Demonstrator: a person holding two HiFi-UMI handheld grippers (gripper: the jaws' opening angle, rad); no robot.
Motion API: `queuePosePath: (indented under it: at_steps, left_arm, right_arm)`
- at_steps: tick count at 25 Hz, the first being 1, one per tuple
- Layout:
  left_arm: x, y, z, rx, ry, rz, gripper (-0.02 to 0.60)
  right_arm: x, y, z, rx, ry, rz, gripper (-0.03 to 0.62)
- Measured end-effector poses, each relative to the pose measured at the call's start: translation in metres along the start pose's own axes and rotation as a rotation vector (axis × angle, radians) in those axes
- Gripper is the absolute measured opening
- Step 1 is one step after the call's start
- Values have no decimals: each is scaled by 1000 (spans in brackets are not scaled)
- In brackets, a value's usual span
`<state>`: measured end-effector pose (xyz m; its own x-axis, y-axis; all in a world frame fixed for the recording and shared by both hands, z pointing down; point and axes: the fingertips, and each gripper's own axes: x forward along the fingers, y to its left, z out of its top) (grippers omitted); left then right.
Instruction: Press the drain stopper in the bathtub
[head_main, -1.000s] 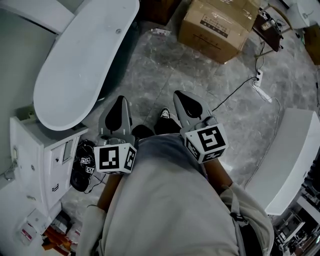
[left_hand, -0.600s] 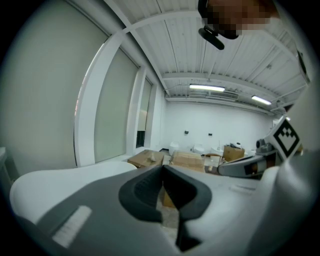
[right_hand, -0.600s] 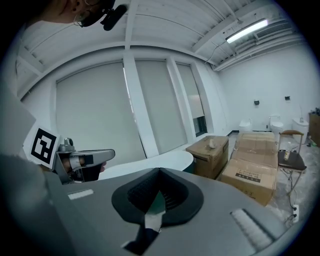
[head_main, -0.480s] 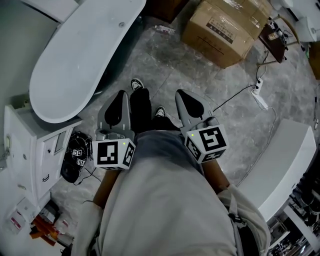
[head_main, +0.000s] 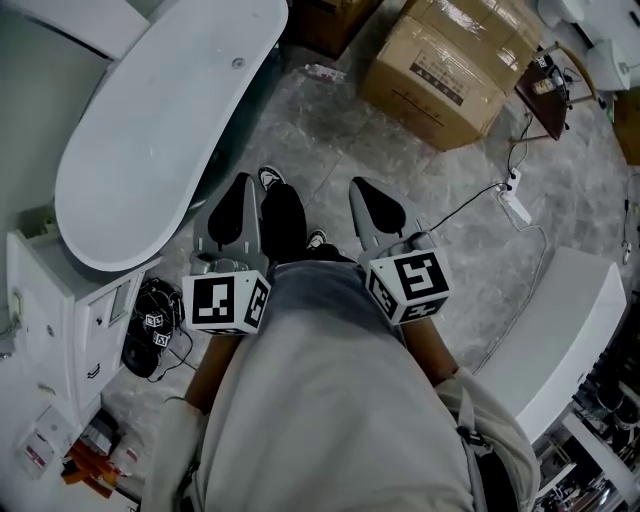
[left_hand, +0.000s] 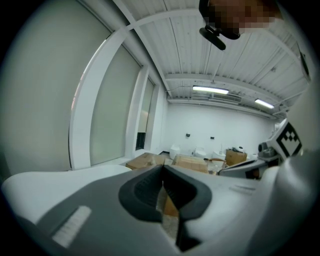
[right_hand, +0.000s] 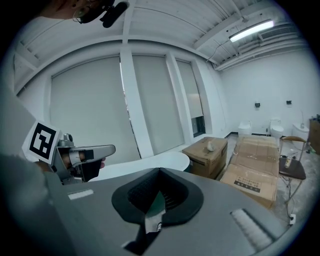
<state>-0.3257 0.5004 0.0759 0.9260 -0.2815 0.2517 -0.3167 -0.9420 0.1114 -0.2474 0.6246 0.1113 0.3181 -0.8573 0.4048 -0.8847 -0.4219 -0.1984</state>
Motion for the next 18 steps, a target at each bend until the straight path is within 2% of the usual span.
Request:
queuePosePath:
  at_steps: [12,18]
  left_arm:
    - [97,60,31,-2,29,-30,0]
    - [142,109,54,12,34,-29,0]
  right_arm:
    - [101,-24,49,24,7,20,-3]
    - [168,-22,82,31,5,45,-3]
